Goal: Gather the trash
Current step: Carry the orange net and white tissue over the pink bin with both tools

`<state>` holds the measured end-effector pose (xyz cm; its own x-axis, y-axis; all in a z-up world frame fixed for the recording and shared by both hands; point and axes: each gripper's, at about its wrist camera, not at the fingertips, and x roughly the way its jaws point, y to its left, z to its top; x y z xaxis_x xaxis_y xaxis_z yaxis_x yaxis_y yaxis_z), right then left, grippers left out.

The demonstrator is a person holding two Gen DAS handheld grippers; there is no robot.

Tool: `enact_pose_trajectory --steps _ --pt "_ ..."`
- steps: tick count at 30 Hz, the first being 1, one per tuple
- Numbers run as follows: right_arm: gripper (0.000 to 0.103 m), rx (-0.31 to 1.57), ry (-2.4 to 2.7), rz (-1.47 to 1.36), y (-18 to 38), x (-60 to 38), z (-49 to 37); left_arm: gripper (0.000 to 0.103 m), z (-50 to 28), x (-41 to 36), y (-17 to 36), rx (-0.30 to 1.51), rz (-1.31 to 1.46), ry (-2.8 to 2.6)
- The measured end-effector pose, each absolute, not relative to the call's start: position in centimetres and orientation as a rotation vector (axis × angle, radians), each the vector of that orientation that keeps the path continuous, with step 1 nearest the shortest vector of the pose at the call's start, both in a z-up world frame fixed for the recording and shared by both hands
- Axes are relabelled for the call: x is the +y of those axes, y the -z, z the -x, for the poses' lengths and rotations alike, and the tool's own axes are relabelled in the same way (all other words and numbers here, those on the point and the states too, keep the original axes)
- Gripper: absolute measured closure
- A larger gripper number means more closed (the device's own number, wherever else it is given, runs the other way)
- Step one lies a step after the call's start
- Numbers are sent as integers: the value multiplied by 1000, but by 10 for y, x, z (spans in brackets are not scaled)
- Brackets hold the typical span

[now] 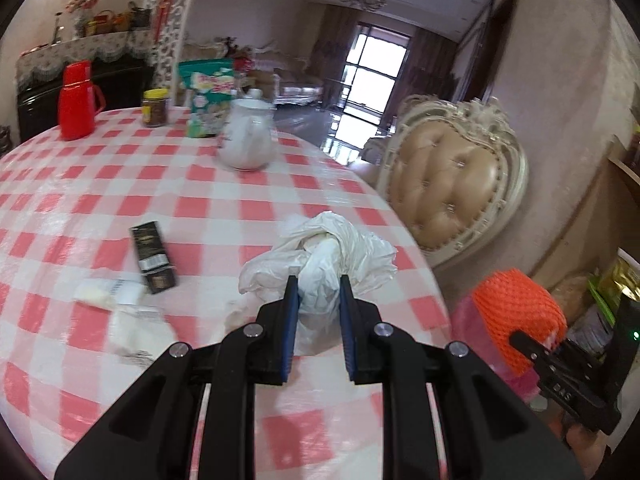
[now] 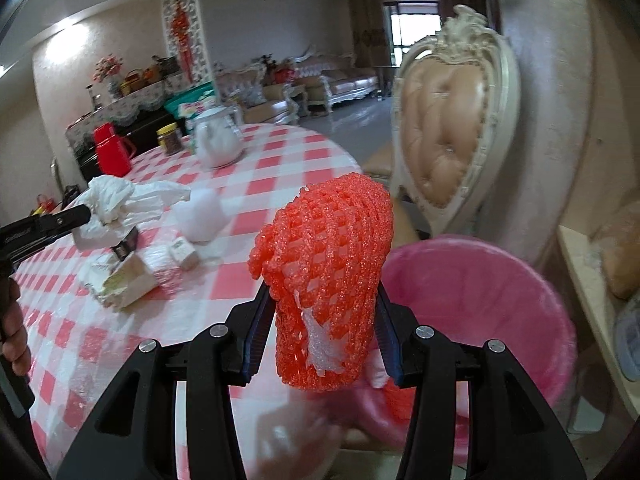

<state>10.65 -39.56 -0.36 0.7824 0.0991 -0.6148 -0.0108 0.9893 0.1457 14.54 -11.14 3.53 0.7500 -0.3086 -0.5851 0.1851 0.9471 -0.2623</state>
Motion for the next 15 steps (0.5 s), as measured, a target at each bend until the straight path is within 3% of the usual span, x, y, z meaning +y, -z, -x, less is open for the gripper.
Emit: enact_pose_trajectory --steps 15 --pt "57 681 68 -165 15 -464 -103 84 -136 -206 -41 670 130 434"
